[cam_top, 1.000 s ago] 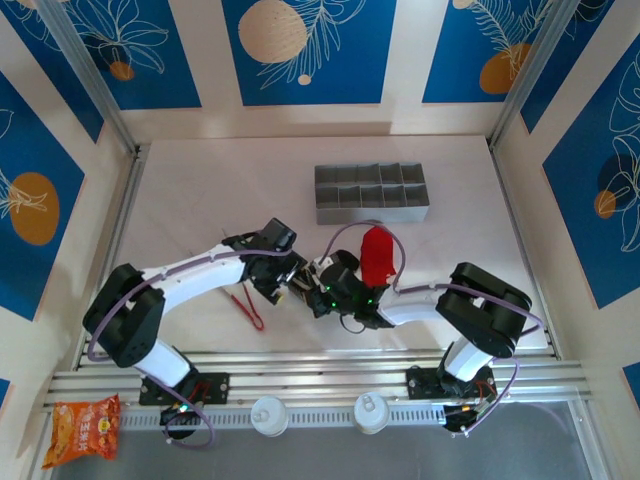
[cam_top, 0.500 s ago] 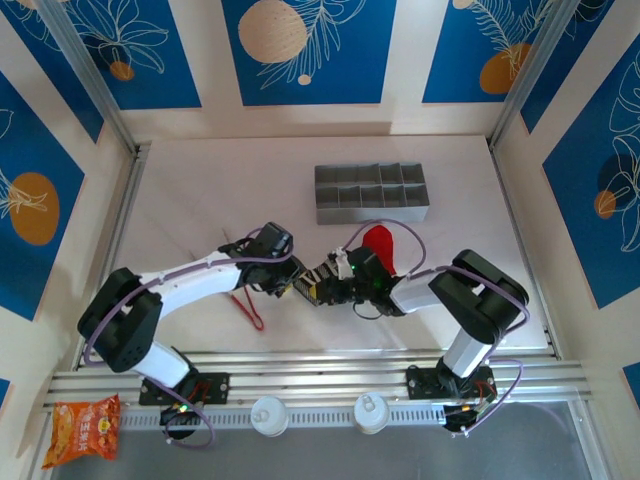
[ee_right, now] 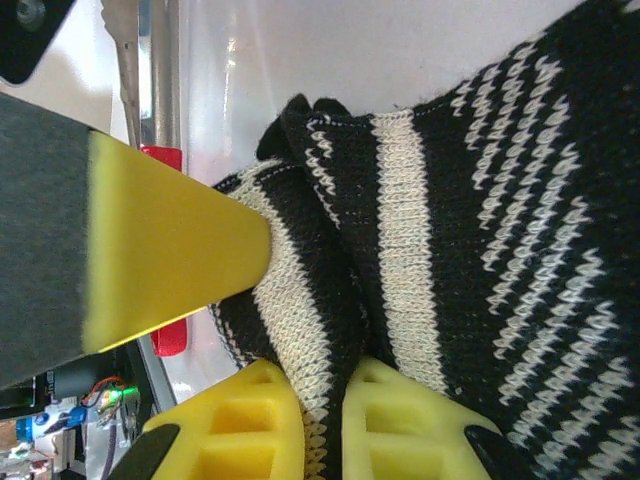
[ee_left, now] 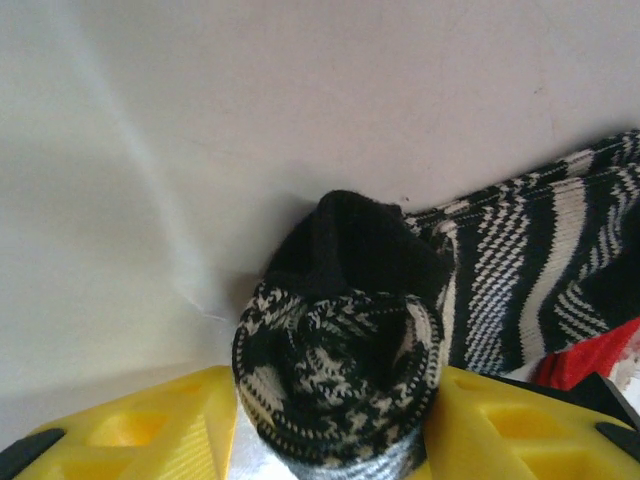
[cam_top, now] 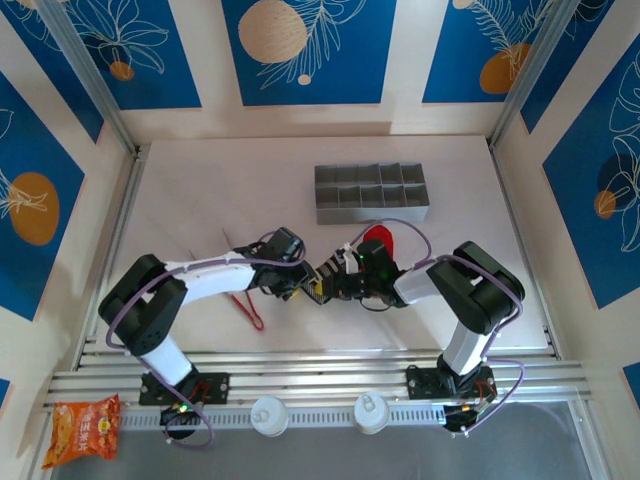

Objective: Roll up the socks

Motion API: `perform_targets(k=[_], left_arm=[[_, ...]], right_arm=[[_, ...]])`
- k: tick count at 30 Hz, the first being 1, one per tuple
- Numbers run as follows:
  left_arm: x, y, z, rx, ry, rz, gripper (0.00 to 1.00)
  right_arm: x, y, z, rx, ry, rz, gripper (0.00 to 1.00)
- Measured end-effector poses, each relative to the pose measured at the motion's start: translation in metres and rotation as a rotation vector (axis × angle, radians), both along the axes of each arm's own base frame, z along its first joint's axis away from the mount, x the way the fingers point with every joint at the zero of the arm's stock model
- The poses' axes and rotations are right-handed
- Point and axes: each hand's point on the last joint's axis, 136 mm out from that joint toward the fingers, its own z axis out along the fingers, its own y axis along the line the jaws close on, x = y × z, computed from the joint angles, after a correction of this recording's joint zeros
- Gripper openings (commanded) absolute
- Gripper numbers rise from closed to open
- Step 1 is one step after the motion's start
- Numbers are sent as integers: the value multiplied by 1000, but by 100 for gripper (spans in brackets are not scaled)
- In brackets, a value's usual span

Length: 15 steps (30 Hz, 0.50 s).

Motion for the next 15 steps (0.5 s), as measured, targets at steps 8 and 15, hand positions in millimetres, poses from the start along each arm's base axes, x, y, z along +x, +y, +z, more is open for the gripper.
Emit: perform_targets(k=[8,15], left_arm=[[3,-8,-10,53,30,-33,32],[4,-9,-9,107,68,-46,0]], right_arm=[[1,1,-2,-7,40,15,0],[0,6,0,-54,26,79,4]])
